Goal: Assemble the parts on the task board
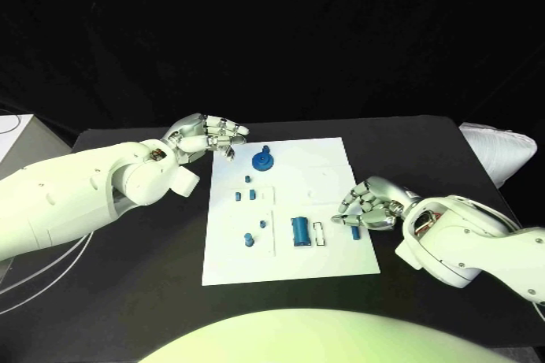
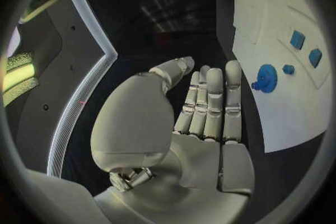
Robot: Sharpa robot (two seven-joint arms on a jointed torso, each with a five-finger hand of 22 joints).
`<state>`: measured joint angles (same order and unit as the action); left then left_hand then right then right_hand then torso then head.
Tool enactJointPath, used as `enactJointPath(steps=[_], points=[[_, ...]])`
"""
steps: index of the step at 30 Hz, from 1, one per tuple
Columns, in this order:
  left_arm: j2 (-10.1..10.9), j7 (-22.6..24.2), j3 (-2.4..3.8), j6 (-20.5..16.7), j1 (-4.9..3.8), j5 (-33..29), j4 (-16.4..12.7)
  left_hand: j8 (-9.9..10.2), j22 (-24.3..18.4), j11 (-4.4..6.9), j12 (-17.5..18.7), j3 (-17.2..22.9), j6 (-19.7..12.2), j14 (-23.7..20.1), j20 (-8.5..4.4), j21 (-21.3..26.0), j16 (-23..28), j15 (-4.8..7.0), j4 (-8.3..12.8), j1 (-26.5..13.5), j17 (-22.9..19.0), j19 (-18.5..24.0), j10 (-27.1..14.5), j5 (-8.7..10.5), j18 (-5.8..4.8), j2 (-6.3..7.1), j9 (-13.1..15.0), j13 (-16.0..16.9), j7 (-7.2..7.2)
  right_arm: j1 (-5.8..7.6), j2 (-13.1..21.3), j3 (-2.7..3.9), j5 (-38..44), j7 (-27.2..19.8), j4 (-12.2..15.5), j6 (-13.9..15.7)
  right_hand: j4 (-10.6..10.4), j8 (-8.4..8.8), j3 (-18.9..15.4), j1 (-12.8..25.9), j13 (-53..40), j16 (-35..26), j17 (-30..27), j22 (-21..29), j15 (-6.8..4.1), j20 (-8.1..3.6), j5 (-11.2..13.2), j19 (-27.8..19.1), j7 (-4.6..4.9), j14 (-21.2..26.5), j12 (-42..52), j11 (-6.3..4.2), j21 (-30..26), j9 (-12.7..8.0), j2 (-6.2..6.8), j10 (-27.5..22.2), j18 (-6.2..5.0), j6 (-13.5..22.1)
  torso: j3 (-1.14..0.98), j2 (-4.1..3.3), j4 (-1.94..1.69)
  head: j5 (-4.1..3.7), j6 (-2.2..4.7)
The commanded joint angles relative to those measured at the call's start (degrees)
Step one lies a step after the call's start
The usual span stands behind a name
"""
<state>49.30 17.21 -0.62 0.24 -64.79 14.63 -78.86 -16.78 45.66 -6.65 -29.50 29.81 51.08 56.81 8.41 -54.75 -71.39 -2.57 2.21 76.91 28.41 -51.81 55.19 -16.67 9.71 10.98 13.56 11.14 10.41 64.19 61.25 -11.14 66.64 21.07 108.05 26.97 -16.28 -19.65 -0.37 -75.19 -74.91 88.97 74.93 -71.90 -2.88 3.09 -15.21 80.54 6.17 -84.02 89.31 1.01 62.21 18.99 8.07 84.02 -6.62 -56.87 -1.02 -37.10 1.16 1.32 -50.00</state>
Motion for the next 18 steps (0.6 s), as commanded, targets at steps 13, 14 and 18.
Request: enactJointPath(steps=[13, 14, 18], points=[[0.2, 0.9, 0.02, 0.1, 0.37, -0.6, -0.3, -0.2, -0.1, 0.03, -0.4, -0.1, -0.3, -0.3, -0.03, 0.2, -0.3, -0.22, -0.3, 0.1, 0.1, -0.3, -0.3, -0.32, 0.85, -0.53, 0.0, 0.1, 0.01, -0.01, 7.7, -0.42, 4.8, -1.8, -1.1, -0.6, -0.4, -0.35, -0.3, -0.9, -13.4, -0.1, 11.7, 1.1, 0.52, 0.62, -0.3, -0.9, -0.37, -5.2, -1.7, 0.42, -2.3, 0.1, 1.0, 4.4, 0.77, -1.0, -0.02, 0.06, 0.21, -2.12, 0.0], [0.2, 0.9, 0.02, 0.1, 0.39, -0.6, -0.3, -0.2, -0.1, 0.03, -0.4, -0.1, -0.3, -0.3, -0.03, 0.2, -0.3, -0.22, -0.3, 0.1, 0.1, -0.3, -0.3, -0.32, 0.85, -0.53, 0.0, 0.1, 0.01, -0.14, 7.8, -0.46, 5.4, -1.5, -1.2, -0.8, -0.4, -0.4, -0.3, -0.9, -13.3, -0.1, 11.7, 1.2, 0.51, 0.62, -0.3, -0.9, -0.4, -5.2, -1.8, 0.39, -2.3, 0.1, 1.05, 4.4, 0.76, -1.1, -0.03, 0.07, 0.25, -2.13, 0.0], [0.1, 0.9, 0.02, 0.1, 0.44, -0.6, -0.3, -0.2, -0.1, 0.03, -0.4, -0.1, -0.3, -0.3, -0.03, 0.2, -0.3, -0.22, -0.3, 0.1, 0.1, -0.3, -0.3, -0.32, 0.85, -0.53, 0.0, 0.1, 0.01, -1.04, 7.4, -0.61, 7.1, -0.5, -1.2, -1.2, -0.5, -0.89, -0.8, -0.5, -13.2, -0.1, 11.7, 1.1, 0.35, 0.54, -0.2, -0.9, -0.68, -5.2, -1.9, 0.17, -2.4, 0.2, 1.17, 4.3, 0.74, -1.9, -0.06, -0.05, 0.09, -2.2, 0.0]])
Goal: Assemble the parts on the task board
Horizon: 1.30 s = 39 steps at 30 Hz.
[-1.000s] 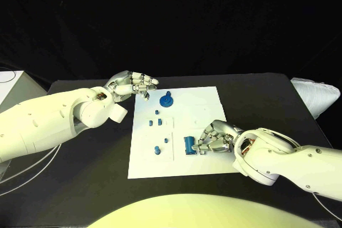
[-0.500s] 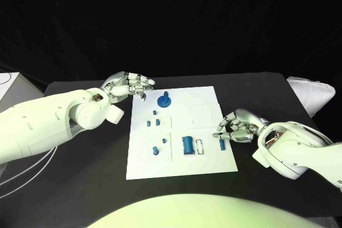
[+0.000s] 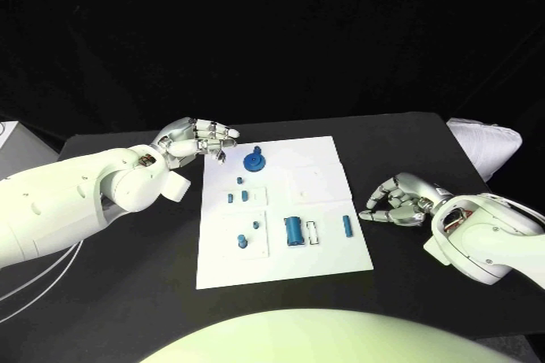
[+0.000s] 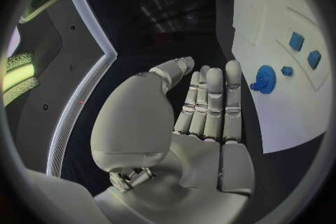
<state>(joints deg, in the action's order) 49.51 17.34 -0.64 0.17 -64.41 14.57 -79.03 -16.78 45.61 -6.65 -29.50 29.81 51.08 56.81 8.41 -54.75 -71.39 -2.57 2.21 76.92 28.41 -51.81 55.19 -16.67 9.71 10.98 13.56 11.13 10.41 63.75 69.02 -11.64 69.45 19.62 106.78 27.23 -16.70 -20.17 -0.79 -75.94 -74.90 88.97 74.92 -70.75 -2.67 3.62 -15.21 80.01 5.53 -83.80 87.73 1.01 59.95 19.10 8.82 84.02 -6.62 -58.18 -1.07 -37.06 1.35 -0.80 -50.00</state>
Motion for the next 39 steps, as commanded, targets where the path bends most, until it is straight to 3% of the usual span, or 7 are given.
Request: enactJointPath(steps=[1, 12, 16, 22, 28, 37, 39], points=[[-0.1, 0.8, 0.03, 0.2, 0.06, -0.5, -0.1, -0.2, -0.1, 0.04, -0.4, -0.1, -0.3, -0.3, -0.03, 0.2, -0.3, -0.22, -0.3, 0.1, 0.1, -0.3, -0.3, -0.32, 0.85, -0.53, 0.0, 0.1, 0.01, -0.9, -0.6, -0.14, 4.5, 1.2, 0.1, -1.5, 0.0, -0.51, -0.4, 0.4, -13.3, -0.1, 11.7, 0.0, 0.08, -0.01, -0.2, -0.4, -0.12, -5.4, -0.3, 0.11, -0.1, 0.2, 0.4, 4.3, 0.74, -0.8, -0.01, -0.1, -0.09, -0.06, 0.0], [-0.3, 0.4, 0.03, 0.5, 0.09, -0.6, -0.1, -0.2, -0.1, 0.03, -0.5, -0.1, -0.3, -0.3, -0.03, 0.2, -0.3, -0.22, -0.4, 0.0, 0.1, -0.3, -0.3, -0.3, 0.85, -0.54, 0.0, 0.1, 0.01, -3.46, -4.2, -0.23, 5.1, 3.4, -0.3, -0.2, -0.1, -1.29, -0.9, 1.5, -13.4, 0.0, 12.0, -0.2, -0.28, -0.29, -0.7, -0.2, -0.61, -5.5, -0.1, -0.33, 0.0, 0.3, -0.03, 4.5, 0.77, -1.8, 0.06, -0.16, -0.26, -0.28, 0.0], [-0.2, 0.3, 0.03, 0.6, 0.09, -0.6, -0.1, -0.3, -0.1, 0.07, -0.5, 0.0, -0.4, -0.4, -0.05, 0.2, -0.4, -0.18, -0.2, 0.3, 0.1, -0.4, -0.4, -0.33, 0.86, -0.47, 0.0, 0.1, -0.03, -3.73, -4.9, -0.23, 4.6, 4.2, -0.6, -0.4, -0.1, -1.6, -1.0, 2.0, -13.5, 0.0, 12.0, -0.4, -0.42, -0.42, -0.7, -0.1, -0.82, -5.5, 0.0, -0.5, 0.1, 0.4, -0.35, 4.5, 0.8, -2.2, 0.11, -0.18, -0.03, -0.31, 0.0], [-0.1, 0.3, 0.03, 0.6, 0.09, -0.6, -0.2, -0.3, -0.1, 0.07, -0.5, 0.0, -0.4, -0.4, -0.05, 0.2, -0.3, -0.18, -0.2, 0.3, 0.1, -0.4, -0.4, -0.33, 0.86, -0.48, 0.0, 0.1, -0.03, -3.94, -5.9, -0.23, 4.7, 5.0, -1.2, -0.6, -0.2, -1.7, -1.1, 2.3, -13.4, 0.0, 12.1, -0.3, -0.49, -0.47, -0.7, -0.1, -0.88, -5.5, -0.1, -0.56, 0.0, 0.4, -0.42, 4.5, 0.79, -2.3, 0.02, -0.08, -0.2, -0.26, 0.0], [0.1, 0.3, 0.03, 0.7, 0.09, -0.6, -0.2, -0.3, -0.1, 0.07, -0.5, 0.0, -0.4, -0.4, -0.05, 0.2, -0.3, -0.18, -0.2, 0.3, 0.1, -0.4, -0.4, -0.33, 0.86, -0.48, 0.0, 0.1, -0.03, -4.19, -6.9, -0.22, 6.7, 6.0, -2.1, -1.8, -0.1, -1.74, -1.2, 2.5, -13.4, 0.0, 12.1, -0.3, -0.52, -0.51, -0.7, -0.1, -0.91, -5.5, -0.1, -0.6, 0.0, 0.4, -0.48, 4.5, 0.78, -2.3, 0.08, -0.08, -0.24, -0.16, 0.0], [0.3, 0.2, 0.03, 0.7, 0.09, -0.6, -0.3, -0.3, -0.1, 0.04, -0.6, 0.0, -0.3, -0.4, -0.05, 0.2, -0.3, -0.19, -0.2, 0.3, 0.1, -0.4, -0.4, -0.34, 0.86, -0.54, 0.0, 0.1, 0.0, -5.12, -9.1, -0.22, 12.5, 8.0, -3.8, -3.3, 0.2, -1.92, -0.4, 0.3, -13.3, 0.0, 12.2, -0.4, -0.73, -0.74, -0.6, 0.0, -1.1, -5.6, -0.2, -0.8, -0.2, 0.4, -0.69, 4.4, 0.8, -2.1, 0.05, -0.08, -0.14, 0.08, 0.0], [0.3, 0.2, 0.03, 0.8, 0.09, -0.6, -0.4, -0.3, -0.1, 0.03, -0.6, 0.0, -0.4, -0.4, -0.05, 0.2, -0.3, -0.19, -0.3, 0.3, 0.1, -0.4, -0.4, -0.34, 0.85, -0.56, 0.0, 0.1, 0.02, -5.44, -9.7, -0.21, 14.1, 8.5, -4.3, -3.6, 0.7, -1.99, 0.9, -2.7, -13.3, 0.0, 12.2, -0.4, -0.86, -0.86, -0.5, 0.0, -1.24, -5.6, -0.3, -0.94, -0.3, 0.3, -0.96, 4.4, 0.81, -2.0, 0.03, -0.09, -0.21, 0.17, 0.0]])
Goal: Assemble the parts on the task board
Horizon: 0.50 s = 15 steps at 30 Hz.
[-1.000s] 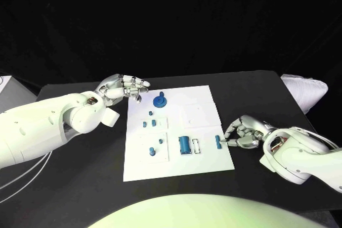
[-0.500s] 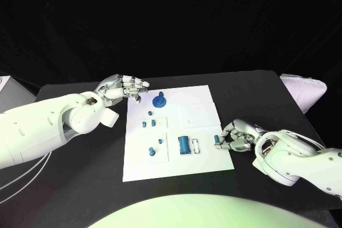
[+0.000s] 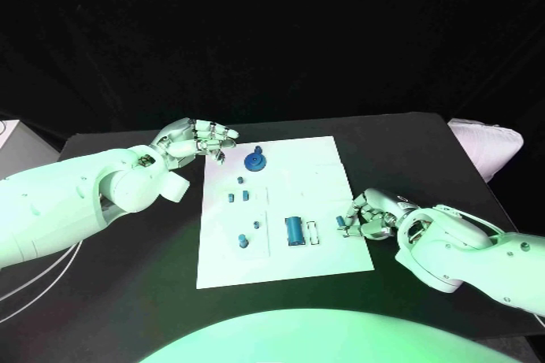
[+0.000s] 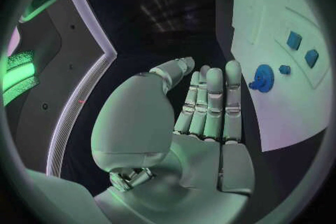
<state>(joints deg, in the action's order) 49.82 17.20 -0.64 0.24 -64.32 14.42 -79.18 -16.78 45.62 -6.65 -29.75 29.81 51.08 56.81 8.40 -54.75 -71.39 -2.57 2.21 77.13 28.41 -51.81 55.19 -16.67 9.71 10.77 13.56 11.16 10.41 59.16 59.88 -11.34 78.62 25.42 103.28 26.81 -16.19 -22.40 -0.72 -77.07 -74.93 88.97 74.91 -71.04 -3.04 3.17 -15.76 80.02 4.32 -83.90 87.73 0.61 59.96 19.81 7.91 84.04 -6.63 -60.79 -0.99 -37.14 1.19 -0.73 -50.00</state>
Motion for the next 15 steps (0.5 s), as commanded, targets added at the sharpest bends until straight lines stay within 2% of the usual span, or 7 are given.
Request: enactJointPath(steps=[1, 4, 6, 10, 13, 15], points=[[0.0, 0.4, 0.03, 0.7, 0.0, -0.4, -0.2, -0.3, -0.1, 0.03, -0.3, 0.0, -0.4, -0.4, -0.05, 0.2, -0.4, -0.19, -0.3, 0.0, 0.1, -0.4, -0.4, -0.34, 0.85, -0.35, 0.0, 0.1, 0.02, -0.99, -0.8, -0.52, 5.7, 2.9, -0.9, -3.5, 0.3, 0.24, 1.8, -3.2, -13.3, 0.0, 12.3, -0.2, -0.54, -0.49, 0.4, 0.1, -0.07, -5.5, -0.3, -0.59, -0.3, -0.5, 0.0, 4.4, 0.82, 0.6, -0.05, -0.01, -0.09, 0.11, 0.0], [0.1, 0.3, 0.03, 0.7, 0.0, -0.4, -0.2, -0.3, -0.1, 0.03, -0.3, 0.0, -0.4, -0.4, -0.05, 0.2, -0.4, -0.19, -0.3, 0.0, 0.1, -0.4, -0.4, -0.34, 0.85, -0.35, 0.0, 0.1, 0.02, -1.26, -1.4, -0.51, 7.3, 3.5, -1.3, -4.6, 0.4, 0.25, 4.6, -6.3, -13.3, 0.0, 12.3, -0.4, -0.59, -0.6, 0.6, 0.1, -0.14, -5.5, -0.3, -0.67, -0.3, -0.8, 0.76, 4.4, 0.86, 0.4, -0.04, 0.01, -0.11, 0.16, 0.0], [0.1, 0.3, 0.03, 0.7, 0.0, -0.4, -0.2, -0.3, -0.1, 0.03, -0.3, 0.0, -0.4, -0.4, -0.05, 0.2, -0.4, -0.19, -0.3, 0.0, 0.1, -0.4, -0.4, -0.34, 0.85, -0.35, 0.0, 0.1, 0.02, -1.39, -1.7, -0.51, 8.1, 3.8, -1.4, -5.5, -0.1, 0.14, 5.5, -6.6, -13.4, 0.0, 12.4, -0.5, -0.61, -0.61, 0.1, 0.2, -0.15, -5.5, -0.2, -0.67, -0.2, -0.9, 1.71, 4.4, 0.89, 0.1, -0.02, 0.03, -0.07, 0.25, 0.0], [0.2, 0.3, 0.03, 0.7, 0.0, -0.4, -0.3, -0.3, -0.1, 0.03, -0.3, 0.0, -0.4, -0.4, -0.05, 0.2, -0.4, -0.19, -0.3, 0.0, 0.1, -0.4, -0.4, -0.34, 0.85, -0.35, 0.0, 0.1, 0.02, -1.54, -1.9, -0.51, 9.3, 4.4, -1.4, -6.9, -0.2, 0.11, 6.4, -6.8, -13.4, 0.1, 12.4, -0.6, -0.63, -0.62, -0.6, 0.2, -0.16, -5.5, -0.2, -0.69, -0.2, -1.1, 2.38, 4.5, 0.91, 0.0, -0.02, 0.04, 0.09, 0.3, 0.0], [0.2, 0.2, 0.03, 0.8, 0.0, -0.4, -0.3, -0.3, -0.1, 0.03, -0.3, 0.0, -0.4, -0.4, -0.05, 0.2, -0.4, -0.19, -0.3, 0.0, 0.1, -0.4, -0.4, -0.34, 0.85, -0.35, 0.0, 0.1, 0.02, -1.63, -2.0, -0.52, 9.7, 4.6, -1.2, -7.4, -0.2, 0.11, 7.2, -7.0, -13.4, 0.1, 12.5, -0.6, -0.63, -0.63, -1.3, 0.2, -0.16, -5.5, -0.2, -0.69, -0.2, -1.2, 2.77, 4.5, 0.91, -0.1, -0.04, 0.04, 0.05, 0.22, 0.0], [0.2, 0.2, 0.03, 0.8, 0.0, -0.4, -0.3, -0.3, -0.1, 0.03, -0.3, 0.0, -0.4, -0.4, -0.05, 0.2, -0.4, -0.19, -0.3, 0.0, 0.1, -0.4, -0.4, -0.34, 0.85, -0.35, 0.0, 0.1, 0.02, -1.67, -2.0, -0.52, 9.9, 4.8, -1.1, -7.3, -0.3, 0.11, 8.5, -7.0, -13.4, 0.1, 12.5, -0.7, -0.61, -0.64, -2.9, 0.3, -0.13, -5.5, -0.2, -0.67, -0.3, -1.4, 3.31, 4.4, 0.92, -0.2, -0.03, 0.05, 0.05, 0.17, 0.0]])
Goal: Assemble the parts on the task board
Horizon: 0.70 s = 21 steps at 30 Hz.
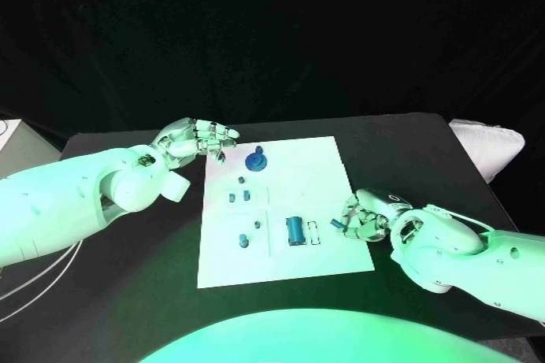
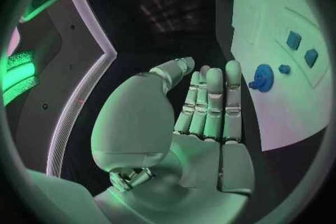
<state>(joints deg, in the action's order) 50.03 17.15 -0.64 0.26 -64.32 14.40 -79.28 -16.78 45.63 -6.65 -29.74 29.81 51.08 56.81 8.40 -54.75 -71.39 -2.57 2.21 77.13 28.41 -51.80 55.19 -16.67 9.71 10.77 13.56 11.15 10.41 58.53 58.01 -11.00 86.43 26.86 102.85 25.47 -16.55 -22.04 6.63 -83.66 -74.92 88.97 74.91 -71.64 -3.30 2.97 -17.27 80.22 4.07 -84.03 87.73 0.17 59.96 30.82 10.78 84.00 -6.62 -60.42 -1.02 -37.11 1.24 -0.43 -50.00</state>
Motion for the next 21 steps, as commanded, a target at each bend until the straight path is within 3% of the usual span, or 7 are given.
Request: enactJointPath(steps=[1, 7, 11, 21], points=[[0.0, 0.2, 0.03, 0.8, 0.0, -0.4, -0.2, -0.3, -0.1, 0.03, -0.3, 0.0, -0.4, -0.4, -0.05, 0.2, -0.4, -0.19, -0.3, 0.0, 0.1, -0.4, -0.4, -0.34, 0.85, -0.35, 0.0, 0.1, 0.02, -1.06, -0.1, -0.85, 2.1, 3.4, -0.6, -5.8, 0.0, -0.27, 1.8, -0.3, -13.5, 0.1, 12.5, -0.2, -0.36, -0.46, -2.3, 0.1, 0.12, -5.4, -0.1, -0.24, -0.3, -12.4, 0.67, 4.5, 0.91, -0.6, 0.0, 0.02, 0.0, -0.12, 0.0], [0.0, 0.2, 0.03, 0.8, 0.0, -0.4, -0.2, -0.4, -0.1, 0.02, -0.4, 0.0, -0.4, -0.4, -0.04, 0.3, -0.4, -0.21, -0.4, -0.1, 0.1, -0.4, -0.4, -0.35, 0.84, -0.42, 0.0, 0.1, 0.03, -1.1, -0.1, -0.85, 1.8, 3.5, -0.1, -3.9, 0.1, -0.54, 5.6, 0.3, -13.6, 0.1, 12.7, -0.7, -0.5, -0.56, -6.7, 0.3, -0.03, -5.4, 0.1, -0.41, 0.0, -12.7, 1.54, 4.6, 0.98, -0.9, -0.02, 0.01, -0.05, -0.11, 0.0], [-0.1, 0.2, 0.03, 0.8, 0.0, -0.4, -0.2, -0.4, -0.1, 0.02, -0.4, 0.0, -0.4, -0.4, -0.04, 0.3, -0.4, -0.21, -0.4, -0.1, 0.1, -0.4, -0.4, -0.35, 0.84, -0.42, 0.0, 0.1, 0.03, -1.09, 0.1, -0.84, 0.5, 3.0, 0.5, -2.0, 0.2, -1.0, 9.1, 2.6, -13.7, 0.3, 13.1, -1.4, -0.66, -0.71, -10.9, 0.6, -0.23, -5.5, 0.2, -0.62, 0.6, -12.6, 1.95, 4.8, 1.11, -1.0, 0.0, 0.06, -0.01, -0.04, 0.0], [-0.1, 0.2, 0.03, 0.7, 0.0, -0.4, -0.1, -0.4, -0.1, 0.02, -0.4, 0.0, -0.4, -0.4, -0.04, 0.3, -0.4, -0.21, -0.4, -0.1, 0.1, -0.4, -0.4, -0.35, 0.84, -0.42, 0.0, 0.1, 0.03, -0.01, 1.1, -0.68, -2.5, 2.1, 3.4, 1.9, 0.6, -1.75, 12.0, 3.4, -14.2, 0.5, 13.8, -2.2, -0.88, -0.9, -13.5, 1.1, -0.51, -5.7, 1.0, -0.84, 1.7, -12.3, 2.61, 5.2, 1.31, -1.2, 0.03, 0.04, -0.03, 0.02, 0.0]])
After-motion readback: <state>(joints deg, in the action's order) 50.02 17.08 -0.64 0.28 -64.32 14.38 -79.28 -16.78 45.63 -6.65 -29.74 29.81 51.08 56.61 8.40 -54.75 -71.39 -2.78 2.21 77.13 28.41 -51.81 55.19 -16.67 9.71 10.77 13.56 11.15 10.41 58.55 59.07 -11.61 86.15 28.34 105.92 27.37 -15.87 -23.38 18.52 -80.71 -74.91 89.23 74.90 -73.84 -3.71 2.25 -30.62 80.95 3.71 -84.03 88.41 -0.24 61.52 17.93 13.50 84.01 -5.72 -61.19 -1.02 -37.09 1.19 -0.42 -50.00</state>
